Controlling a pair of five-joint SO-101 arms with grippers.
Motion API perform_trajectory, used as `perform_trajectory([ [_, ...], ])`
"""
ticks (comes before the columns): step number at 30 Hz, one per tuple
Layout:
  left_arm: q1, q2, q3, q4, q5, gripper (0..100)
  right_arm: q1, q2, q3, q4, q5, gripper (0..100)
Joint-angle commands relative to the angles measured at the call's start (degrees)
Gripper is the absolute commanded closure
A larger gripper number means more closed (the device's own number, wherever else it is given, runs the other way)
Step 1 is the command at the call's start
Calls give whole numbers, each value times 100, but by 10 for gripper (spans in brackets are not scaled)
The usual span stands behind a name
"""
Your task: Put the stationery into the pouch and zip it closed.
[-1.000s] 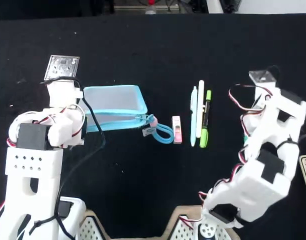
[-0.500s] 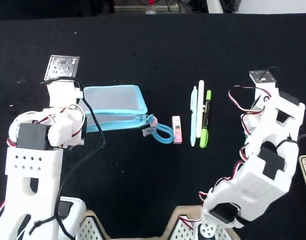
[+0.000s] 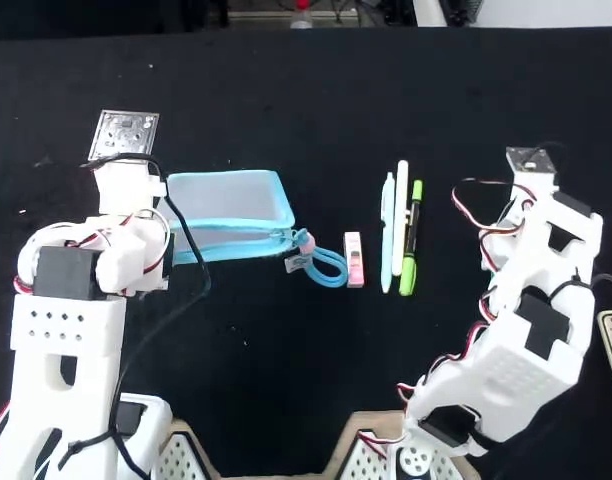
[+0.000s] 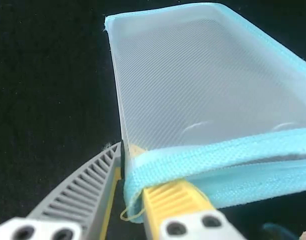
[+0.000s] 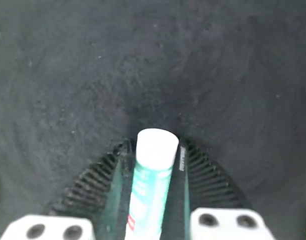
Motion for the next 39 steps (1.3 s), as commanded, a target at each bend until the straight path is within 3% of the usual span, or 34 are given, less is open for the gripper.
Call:
perform_trajectory([
  [1, 22, 26, 31, -44, 62, 970, 70, -48, -40, 53, -484, 854],
  [5, 22, 26, 31, -44, 62, 970, 9, -48, -4, 70, -536, 872],
  [9, 22, 26, 31, -44, 62, 970, -26, -57, 189, 62, -536, 992],
  [20, 22, 26, 31, -44, 62, 970, -26, -576, 92, 431, -475, 982],
  [27, 22, 26, 31, -35, 62, 970, -26, -13, 92, 273, 35, 860],
  [33, 22, 26, 31, -44, 62, 970, -18, 277, 84, 273, 62, 862],
  [37, 22, 26, 31, -44, 62, 970, -18, 207, 75, 281, 70, 995],
  [39, 22, 26, 31, -44, 62, 970, -18, -13, 48, 422, 70, 986],
])
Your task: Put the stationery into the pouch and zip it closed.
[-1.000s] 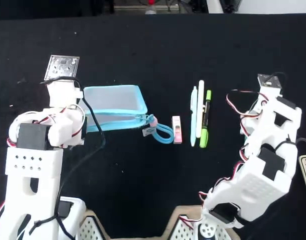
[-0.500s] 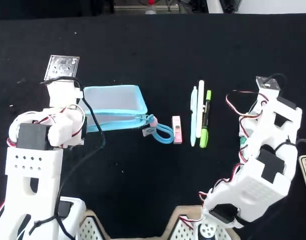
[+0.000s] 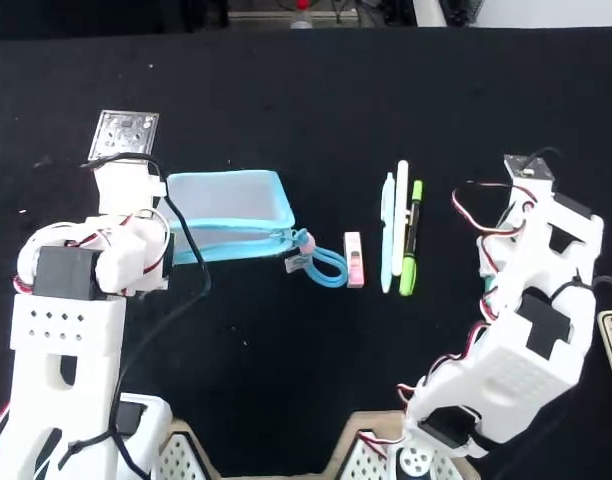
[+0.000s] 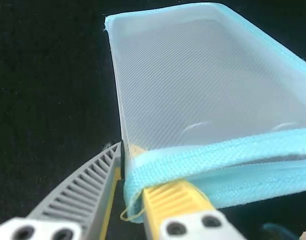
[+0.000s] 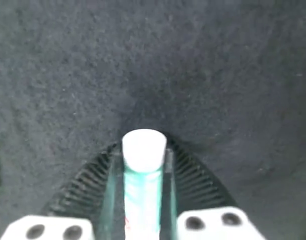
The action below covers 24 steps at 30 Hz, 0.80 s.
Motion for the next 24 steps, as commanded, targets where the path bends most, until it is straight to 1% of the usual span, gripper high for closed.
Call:
perform_trajectory([
  [1, 22, 26, 31, -44, 62, 970, -35, -330, -4, 220, 53, 989],
  [8, 22, 26, 31, -44, 62, 970, -229, -2185, 13, 1301, 70, 988],
  [10, 22, 26, 31, -44, 62, 970, -360, -2844, 171, 1547, 211, 988],
  [13, 22, 26, 31, -44, 62, 970, -651, -3881, 602, 1776, 325, 988],
  [18, 22, 26, 31, -44, 62, 970, -1310, -5754, 1244, 1811, 273, 988],
  [22, 22, 26, 31, -44, 62, 970, -2013, -7231, 1367, 1811, -308, 988],
  [24, 22, 26, 31, -44, 62, 970, -2523, -7881, 1358, 1776, -659, 987],
])
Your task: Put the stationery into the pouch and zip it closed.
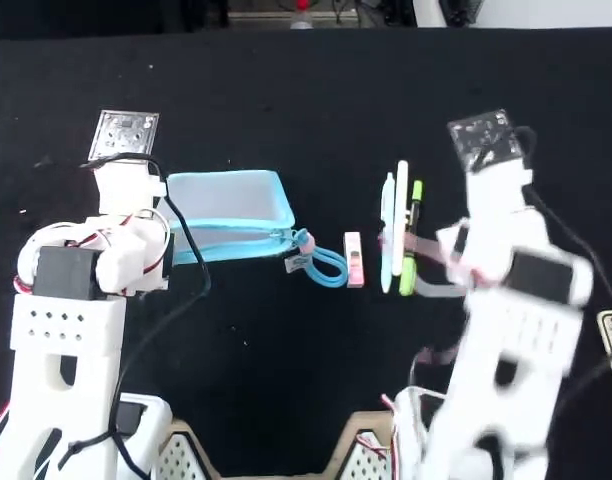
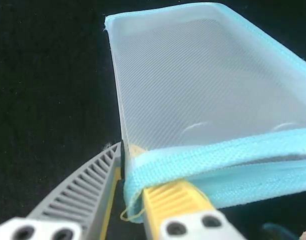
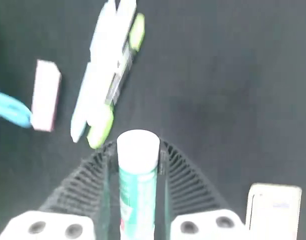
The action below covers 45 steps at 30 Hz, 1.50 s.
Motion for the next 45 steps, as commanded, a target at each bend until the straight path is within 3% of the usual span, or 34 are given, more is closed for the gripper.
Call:
perform_trajectory([
  [1, 22, 26, 31, -44, 62, 970, -1099, -1719, -48, -35, -747, 987],
  [8, 22, 26, 31, -44, 62, 970, -3543, -3398, 374, -1556, -2251, 987],
  [18, 22, 26, 31, -44, 62, 970, -6004, -4470, 2633, -4703, -2347, 987],
  [33, 22, 26, 31, -18, 62, 970, -6110, -4470, 5051, -7930, -2338, 987],
  [45, 57, 26, 13, -9, 62, 970, -5600, -4470, 6686, -9934, -1380, 988],
])
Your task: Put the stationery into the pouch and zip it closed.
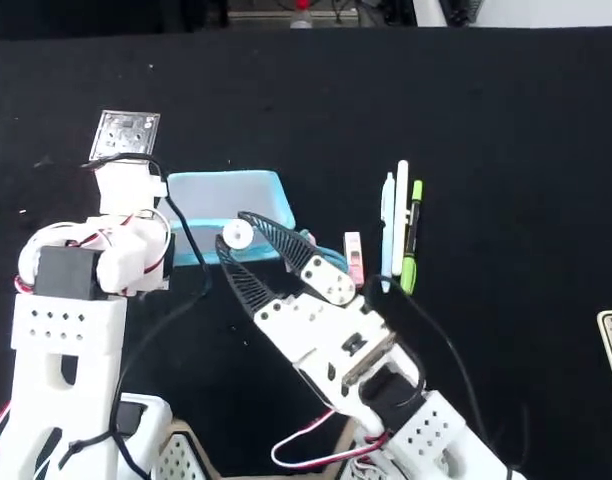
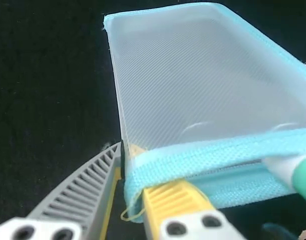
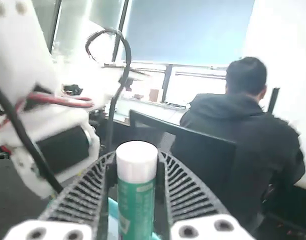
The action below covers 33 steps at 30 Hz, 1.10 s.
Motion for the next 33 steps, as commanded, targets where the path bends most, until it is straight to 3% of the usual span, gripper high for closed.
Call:
perform_trajectory([
  [1, 66, 26, 13, -9, 62, 970, 334, -22, 171, -536, 193, 988],
  [7, 48, 26, -4, 0, 62, 970, 378, -13, 171, -501, 193, 988],
  [15, 40, 26, -4, 0, 62, 970, 316, -22, 154, 519, 176, 984],
  [21, 31, 26, -4, 0, 62, 970, -35, -75, -233, 1943, 149, 841],
  [30, 22, 26, 4, 0, 62, 970, -149, -75, -2281, 4009, 149, 939],
  [33, 22, 26, 4, 0, 62, 970, 264, -75, -3090, 4800, 158, 956],
])
